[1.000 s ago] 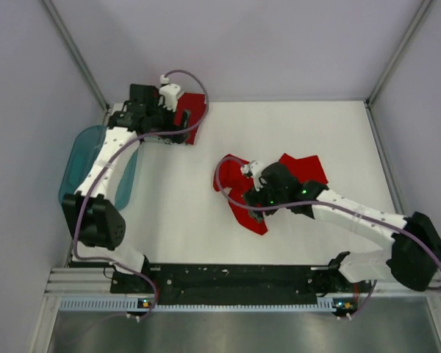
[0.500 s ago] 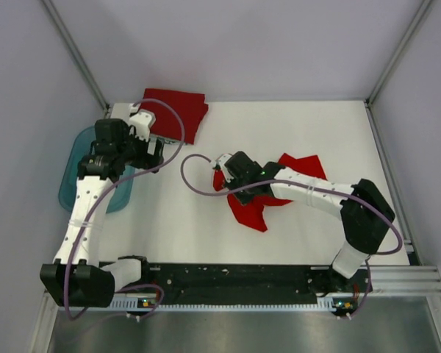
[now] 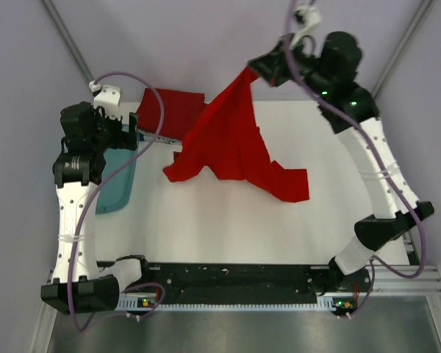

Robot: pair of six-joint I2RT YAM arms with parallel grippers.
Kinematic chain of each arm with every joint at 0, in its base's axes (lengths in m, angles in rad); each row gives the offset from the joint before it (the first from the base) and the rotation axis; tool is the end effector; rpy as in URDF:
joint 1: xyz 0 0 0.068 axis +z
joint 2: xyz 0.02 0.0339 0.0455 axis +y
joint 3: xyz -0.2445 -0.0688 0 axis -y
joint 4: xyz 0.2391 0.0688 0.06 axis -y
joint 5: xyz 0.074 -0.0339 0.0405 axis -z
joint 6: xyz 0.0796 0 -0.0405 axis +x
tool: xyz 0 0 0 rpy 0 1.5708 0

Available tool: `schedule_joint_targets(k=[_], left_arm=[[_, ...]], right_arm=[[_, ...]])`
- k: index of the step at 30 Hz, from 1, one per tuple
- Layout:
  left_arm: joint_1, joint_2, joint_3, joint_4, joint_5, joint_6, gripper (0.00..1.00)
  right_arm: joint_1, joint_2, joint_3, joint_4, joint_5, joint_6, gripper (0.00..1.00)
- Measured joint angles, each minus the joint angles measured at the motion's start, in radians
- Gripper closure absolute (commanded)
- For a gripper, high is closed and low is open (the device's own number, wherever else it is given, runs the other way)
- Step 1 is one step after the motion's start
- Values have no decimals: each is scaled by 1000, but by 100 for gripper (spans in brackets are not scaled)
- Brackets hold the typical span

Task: Fold and stack the t-shirts
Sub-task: Flatten out the tshirt

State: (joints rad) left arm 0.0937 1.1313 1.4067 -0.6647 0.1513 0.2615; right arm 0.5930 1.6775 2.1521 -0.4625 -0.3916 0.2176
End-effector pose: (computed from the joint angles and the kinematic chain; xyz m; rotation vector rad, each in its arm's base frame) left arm 0.2709 0.0134 0.3996 0.2627 1.9387 0.0857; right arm 0.2972 0.2369 0.5210 -0.6166 1.5181 0.9340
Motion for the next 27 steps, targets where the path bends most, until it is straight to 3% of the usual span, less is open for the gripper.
schedule_joint_targets(k=[4,9,15,20,23,27], left_arm=[[1,-8,24,24,46,0,7],[-102,17,23,29,114,8,14],[-549,123,-40,37,129,110,13],[-866,330,-72,41,117,163,17],[-982,508,-51,42,90,149,21],[-1049,768,74,39,18,6,22]], right_arm=[[-390,-203,-323,180,-34,222,100],[-707,-371,-747,298,-58,389,100],[-846,-378,-1089,325,-39,432,100],[-880,-364,-1185,316,-13,424,100],[-879,-364,-1186,331,-14,412,100],[-879,-364,-1192,342,-6,387,100]])
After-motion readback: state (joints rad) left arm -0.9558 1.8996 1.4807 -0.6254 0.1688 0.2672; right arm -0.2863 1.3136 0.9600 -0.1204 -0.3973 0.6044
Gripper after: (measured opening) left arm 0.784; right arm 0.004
